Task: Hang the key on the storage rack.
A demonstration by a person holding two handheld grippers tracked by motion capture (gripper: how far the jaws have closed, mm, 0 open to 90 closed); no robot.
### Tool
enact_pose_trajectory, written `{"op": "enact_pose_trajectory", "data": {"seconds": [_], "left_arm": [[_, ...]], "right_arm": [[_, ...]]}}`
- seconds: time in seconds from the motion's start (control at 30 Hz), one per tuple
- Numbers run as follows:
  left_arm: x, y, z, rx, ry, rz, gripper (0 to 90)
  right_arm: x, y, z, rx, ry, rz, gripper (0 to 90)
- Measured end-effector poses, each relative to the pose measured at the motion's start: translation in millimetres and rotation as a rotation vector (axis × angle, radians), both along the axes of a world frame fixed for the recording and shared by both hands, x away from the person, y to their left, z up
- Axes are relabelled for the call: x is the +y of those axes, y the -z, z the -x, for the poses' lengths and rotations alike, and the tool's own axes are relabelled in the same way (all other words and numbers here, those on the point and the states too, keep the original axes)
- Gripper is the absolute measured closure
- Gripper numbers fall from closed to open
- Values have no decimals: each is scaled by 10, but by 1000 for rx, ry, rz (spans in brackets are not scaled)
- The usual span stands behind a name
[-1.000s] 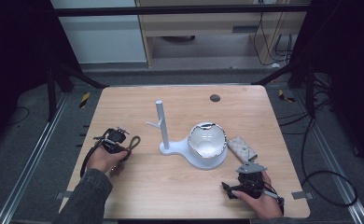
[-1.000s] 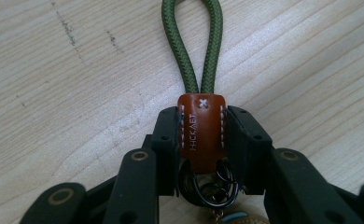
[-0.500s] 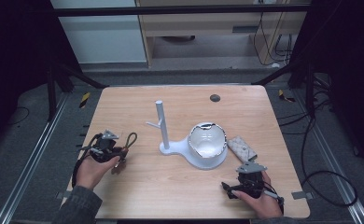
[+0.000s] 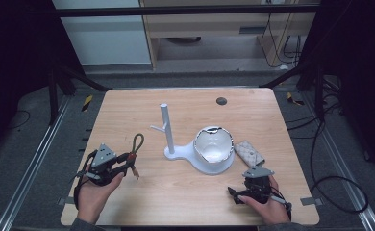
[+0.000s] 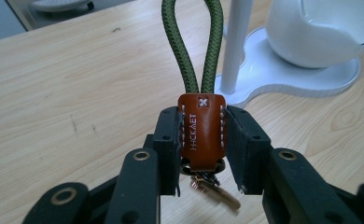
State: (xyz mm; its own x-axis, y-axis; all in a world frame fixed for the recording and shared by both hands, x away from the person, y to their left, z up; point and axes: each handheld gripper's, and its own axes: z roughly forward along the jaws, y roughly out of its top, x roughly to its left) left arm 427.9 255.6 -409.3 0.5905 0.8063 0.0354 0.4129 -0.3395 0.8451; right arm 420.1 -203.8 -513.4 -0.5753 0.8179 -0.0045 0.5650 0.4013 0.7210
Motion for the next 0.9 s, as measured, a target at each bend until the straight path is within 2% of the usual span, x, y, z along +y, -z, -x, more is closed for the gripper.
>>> {"op": "enact_pose_trajectory", "data": {"seconds": [0.13, 0.37, 0.5, 0.67, 0.9], "left_arm": [[-58, -12, 54, -17, 6, 25, 659], [-168, -57, 213, -61, 22, 34, 660], [-179, -78, 285, -64, 18, 46, 659], [-209, -86, 325, -65, 17, 52, 659], [-350, -163, 350, -102, 40, 71, 659]], "right_arm": [[0, 0, 0, 0, 0, 0, 3], [1, 1, 7, 2, 4, -1, 3], [-1, 1, 12, 0, 5, -1, 3], [-2, 2, 20, 0, 7, -2, 4], [-5, 2, 19, 0, 5, -2, 3]]}}
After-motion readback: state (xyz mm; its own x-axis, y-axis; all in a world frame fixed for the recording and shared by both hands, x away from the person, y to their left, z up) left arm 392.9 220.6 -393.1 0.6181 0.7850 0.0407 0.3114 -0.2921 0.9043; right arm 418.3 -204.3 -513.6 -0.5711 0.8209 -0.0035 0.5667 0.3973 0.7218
